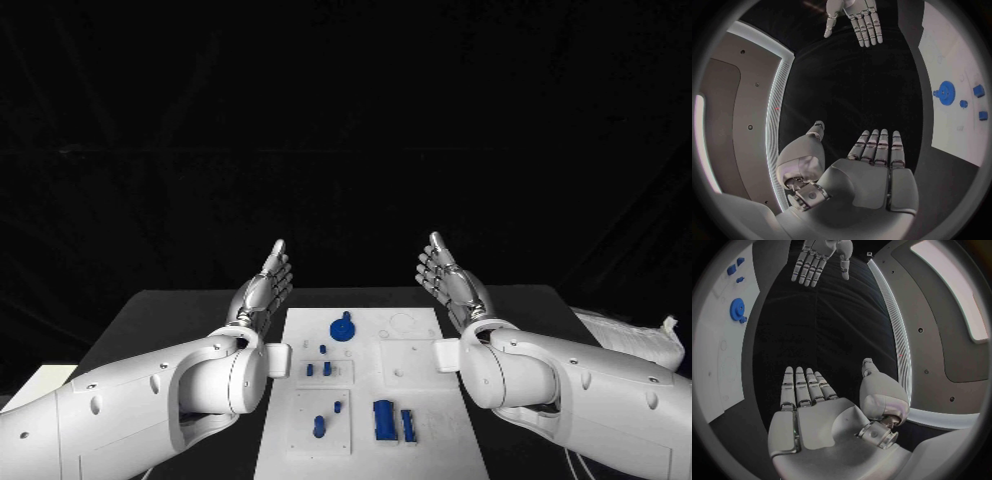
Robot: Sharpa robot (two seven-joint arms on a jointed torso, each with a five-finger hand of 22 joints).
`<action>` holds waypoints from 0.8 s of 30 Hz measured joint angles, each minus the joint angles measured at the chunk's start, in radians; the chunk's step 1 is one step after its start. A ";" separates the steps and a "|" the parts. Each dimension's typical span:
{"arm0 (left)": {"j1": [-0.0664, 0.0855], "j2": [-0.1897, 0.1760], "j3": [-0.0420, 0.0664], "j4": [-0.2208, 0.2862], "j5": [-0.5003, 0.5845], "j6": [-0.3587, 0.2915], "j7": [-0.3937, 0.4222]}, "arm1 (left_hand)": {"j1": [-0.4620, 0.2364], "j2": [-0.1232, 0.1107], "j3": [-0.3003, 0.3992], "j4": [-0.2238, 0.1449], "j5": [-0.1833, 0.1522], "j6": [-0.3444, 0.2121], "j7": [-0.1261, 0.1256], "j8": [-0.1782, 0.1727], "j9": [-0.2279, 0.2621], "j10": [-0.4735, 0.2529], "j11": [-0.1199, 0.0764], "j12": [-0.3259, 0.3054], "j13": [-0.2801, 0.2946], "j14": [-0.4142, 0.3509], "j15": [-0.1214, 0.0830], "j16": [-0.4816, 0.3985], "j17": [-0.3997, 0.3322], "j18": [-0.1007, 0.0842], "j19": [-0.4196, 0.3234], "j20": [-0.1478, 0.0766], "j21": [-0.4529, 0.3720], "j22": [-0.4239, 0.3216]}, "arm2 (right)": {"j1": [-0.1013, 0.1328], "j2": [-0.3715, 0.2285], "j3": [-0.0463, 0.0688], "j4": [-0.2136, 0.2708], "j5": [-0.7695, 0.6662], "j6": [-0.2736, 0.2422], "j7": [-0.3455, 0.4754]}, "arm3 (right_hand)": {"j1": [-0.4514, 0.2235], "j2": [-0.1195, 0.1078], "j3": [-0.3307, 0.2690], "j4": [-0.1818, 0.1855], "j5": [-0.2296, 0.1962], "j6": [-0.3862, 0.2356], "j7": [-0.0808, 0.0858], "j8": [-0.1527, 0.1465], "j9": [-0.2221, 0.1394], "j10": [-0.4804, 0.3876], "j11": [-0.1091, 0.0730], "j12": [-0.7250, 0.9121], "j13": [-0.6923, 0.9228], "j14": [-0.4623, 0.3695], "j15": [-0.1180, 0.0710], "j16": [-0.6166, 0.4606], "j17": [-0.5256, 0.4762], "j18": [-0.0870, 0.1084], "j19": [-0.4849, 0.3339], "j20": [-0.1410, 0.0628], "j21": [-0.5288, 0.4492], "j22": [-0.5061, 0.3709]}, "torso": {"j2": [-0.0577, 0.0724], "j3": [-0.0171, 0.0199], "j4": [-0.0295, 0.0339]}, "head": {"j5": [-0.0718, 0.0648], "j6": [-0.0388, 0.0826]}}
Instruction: Assemble the parts on the task board
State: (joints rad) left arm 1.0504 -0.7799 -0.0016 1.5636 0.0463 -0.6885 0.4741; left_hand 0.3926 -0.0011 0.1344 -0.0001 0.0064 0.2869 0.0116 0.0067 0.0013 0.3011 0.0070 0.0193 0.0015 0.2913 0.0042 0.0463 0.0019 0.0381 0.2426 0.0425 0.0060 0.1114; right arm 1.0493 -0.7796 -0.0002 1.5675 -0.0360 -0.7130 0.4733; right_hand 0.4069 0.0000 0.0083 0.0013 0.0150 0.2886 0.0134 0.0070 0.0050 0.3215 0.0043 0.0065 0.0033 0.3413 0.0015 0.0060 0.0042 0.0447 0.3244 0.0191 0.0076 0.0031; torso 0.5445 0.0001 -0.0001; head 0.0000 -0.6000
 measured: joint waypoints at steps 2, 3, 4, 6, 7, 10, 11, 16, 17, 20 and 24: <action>0.000 -0.001 0.000 0.003 -0.008 -0.020 0.006 | -0.036 0.001 -0.012 0.001 0.000 -0.027 -0.003 0.000 0.000 -0.027 -0.002 -0.006 0.000 -0.027 -0.002 -0.014 -0.001 -0.007 -0.024 -0.013 0.000 -0.010 | 0.000 0.000 0.000 0.000 0.008 -0.014 0.007 | -0.037 0.000 0.000 0.000 -0.002 -0.026 -0.005 0.000 -0.001 -0.029 -0.002 0.000 -0.001 -0.031 -0.001 0.000 -0.001 -0.015 -0.029 -0.006 0.000 -0.001 | 0.000 0.0000 0.0001 | 0.000 0.000; -0.001 -0.001 0.000 0.003 -0.012 -0.029 0.009 | -0.051 0.001 -0.017 0.000 0.000 -0.037 -0.005 0.000 0.000 -0.039 -0.003 -0.008 0.000 -0.038 -0.002 -0.020 -0.001 -0.007 -0.031 -0.020 0.000 -0.015 | 0.000 -0.001 0.000 0.000 0.013 -0.020 0.010 | -0.052 0.000 0.000 0.000 -0.003 -0.037 -0.006 0.000 -0.002 -0.041 -0.002 0.000 -0.001 -0.043 -0.001 0.000 -0.001 -0.015 -0.042 -0.008 0.000 -0.001 | 0.000 0.0000 0.0000 | 0.000 0.000; -0.001 -0.001 0.000 0.004 -0.014 -0.035 0.011 | -0.064 0.001 -0.022 0.000 0.000 -0.047 -0.005 0.000 0.000 -0.050 -0.003 -0.008 0.000 -0.048 -0.003 -0.024 -0.001 -0.007 -0.040 -0.022 0.000 -0.023 | 0.000 -0.001 0.000 0.000 0.016 -0.025 0.013 | -0.066 0.000 -0.002 -0.002 -0.006 -0.047 -0.007 0.000 -0.002 -0.052 -0.002 0.000 -0.001 -0.055 -0.001 0.000 -0.002 -0.016 -0.052 -0.009 0.000 -0.001 | 0.000 0.0000 0.0001 | 0.000 0.000; -0.001 -0.001 0.000 0.004 -0.019 -0.046 0.015 | -0.090 0.001 -0.029 -0.001 0.000 -0.065 -0.008 0.000 0.000 -0.069 -0.005 -0.008 0.000 -0.067 -0.002 -0.028 -0.001 -0.009 -0.054 -0.029 0.000 -0.045 | 0.000 -0.001 0.000 0.000 0.022 -0.033 0.017 | -0.093 0.000 -0.003 -0.003 -0.006 -0.066 -0.009 0.000 -0.003 -0.074 -0.004 0.000 -0.002 -0.078 0.000 0.000 -0.002 -0.015 -0.074 -0.012 0.000 -0.001 | 0.000 0.0000 0.0001 | 0.000 0.000; -0.001 -0.001 0.000 0.004 -0.021 -0.050 0.017 | -0.102 0.001 -0.033 0.000 0.000 -0.075 -0.008 0.000 0.000 -0.078 -0.004 -0.009 0.000 -0.076 -0.004 -0.028 -0.001 -0.020 -0.063 -0.030 0.000 -0.054 | 0.000 -0.001 0.000 0.000 0.024 -0.036 0.019 | -0.105 0.000 -0.003 -0.003 -0.006 -0.075 -0.010 0.000 -0.003 -0.083 -0.003 0.000 -0.002 -0.089 0.000 0.000 -0.002 -0.016 -0.084 -0.013 0.000 -0.002 | 0.000 0.0000 0.0001 | 0.000 0.000; -0.001 -0.001 0.001 0.004 -0.025 -0.058 0.020 | -0.137 0.001 -0.062 0.000 0.000 -0.100 -0.009 0.000 0.000 -0.105 -0.006 -0.012 0.000 -0.102 -0.003 -0.036 -0.001 -0.024 -0.084 -0.037 0.000 -0.078 | 0.000 -0.001 0.000 0.001 0.029 -0.044 0.022 | -0.142 0.000 -0.003 -0.003 -0.006 -0.101 -0.011 -0.004 -0.003 -0.112 -0.003 0.000 -0.002 -0.119 -0.001 0.000 -0.003 -0.031 -0.113 -0.015 0.000 -0.002 | 0.000 0.0000 0.0001 | 0.000 0.000; -0.001 -0.001 0.001 0.004 -0.027 -0.061 0.021 | -0.147 0.001 -0.072 0.000 0.000 -0.108 -0.009 0.000 0.000 -0.113 -0.006 -0.012 0.000 -0.109 -0.003 -0.036 -0.001 -0.023 -0.091 -0.037 0.000 -0.083 | 0.000 -0.001 0.000 0.001 0.031 -0.046 0.023 | -0.151 0.000 -0.003 -0.003 -0.009 -0.109 -0.011 -0.004 -0.003 -0.120 -0.004 0.000 -0.002 -0.128 -0.002 0.000 -0.003 -0.031 -0.122 -0.017 -0.002 -0.002 | 0.000 0.0000 0.0001 | 0.000 0.000; -0.001 -0.001 0.001 0.004 -0.031 -0.070 0.024 | -0.191 0.002 -0.107 0.001 0.000 -0.141 -0.010 0.000 0.000 -0.148 -0.006 -0.012 0.000 -0.143 -0.004 -0.040 -0.001 -0.023 -0.114 -0.039 0.000 -0.099 | 0.000 -0.001 0.000 0.001 0.035 -0.052 0.027 | -0.198 0.000 -0.003 -0.003 -0.010 -0.142 -0.012 -0.004 -0.004 -0.159 -0.004 0.000 -0.002 -0.167 -0.002 0.000 -0.003 -0.031 -0.160 -0.019 -0.004 -0.002 | 0.000 -0.0001 0.0001 | 0.000 0.000; -0.001 -0.001 0.001 0.004 -0.031 -0.071 0.025 | -0.200 0.001 -0.110 0.000 0.000 -0.145 -0.013 0.000 0.000 -0.154 -0.007 -0.012 0.000 -0.150 -0.004 -0.040 -0.001 -0.024 -0.121 -0.041 0.000 -0.101 | 0.000 -0.001 0.000 0.001 0.036 -0.053 0.028 | -0.207 0.001 -0.003 -0.003 -0.010 -0.148 -0.013 -0.004 -0.004 -0.164 -0.005 0.000 -0.002 -0.174 0.000 0.000 -0.003 -0.031 -0.165 -0.018 -0.004 -0.002 | 0.000 -0.0001 0.0001 | 0.000 0.000; -0.001 -0.001 0.001 0.004 -0.032 -0.074 0.026 | -0.221 0.001 -0.118 0.000 0.000 -0.160 -0.012 0.000 0.000 -0.171 -0.007 -0.012 0.000 -0.163 -0.002 -0.040 -0.001 -0.023 -0.131 -0.041 0.000 -0.105 | 0.000 -0.001 0.000 0.001 0.038 -0.055 0.029 | -0.230 0.001 -0.003 -0.003 -0.010 -0.163 -0.015 -0.004 -0.004 -0.183 -0.005 0.000 -0.002 -0.194 -0.002 0.000 -0.003 -0.031 -0.182 -0.021 -0.004 -0.002 | 0.000 -0.0001 0.0001 | 0.000 0.000; -0.001 -0.001 0.001 0.004 -0.034 -0.076 0.027 | -0.283 0.001 -0.130 0.000 0.000 -0.239 -0.011 0.000 0.000 -0.251 -0.008 -0.012 0.000 -0.242 -0.005 -0.040 -0.001 -0.023 -0.223 -0.043 0.000 -0.109 | 0.000 -0.001 0.000 0.001 0.039 -0.058 0.030 | -0.293 -0.001 -0.003 -0.003 -0.010 -0.241 -0.014 -0.004 -0.004 -0.231 -0.003 0.000 -0.002 -0.247 -0.001 0.000 -0.003 -0.031 -0.233 -0.019 -0.004 -0.001 | 0.000 -0.0001 0.0001 | 0.000 0.000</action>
State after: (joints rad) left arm 1.0498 -0.7808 -0.0011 1.5679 0.0124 -0.7643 0.5011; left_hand 0.1095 0.0000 0.0043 0.0003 0.0065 0.0476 0.0006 0.0067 0.0016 0.0500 -0.0005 0.0069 0.0013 0.0492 -0.0006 0.0066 0.0014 0.0150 0.0197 -0.0001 0.0062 0.0021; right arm 1.0496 -0.7803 -0.0002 1.5685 0.0032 -0.7705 0.5032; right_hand 0.1134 -0.0009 0.0057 -0.0014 0.0050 0.0473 -0.0002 0.0033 0.0012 0.0906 0.0009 0.0065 0.0015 0.0948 0.0001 0.0060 0.0014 0.0139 0.0915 0.0006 0.0036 0.0017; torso 0.5442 0.0000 0.0000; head 0.0000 -0.6000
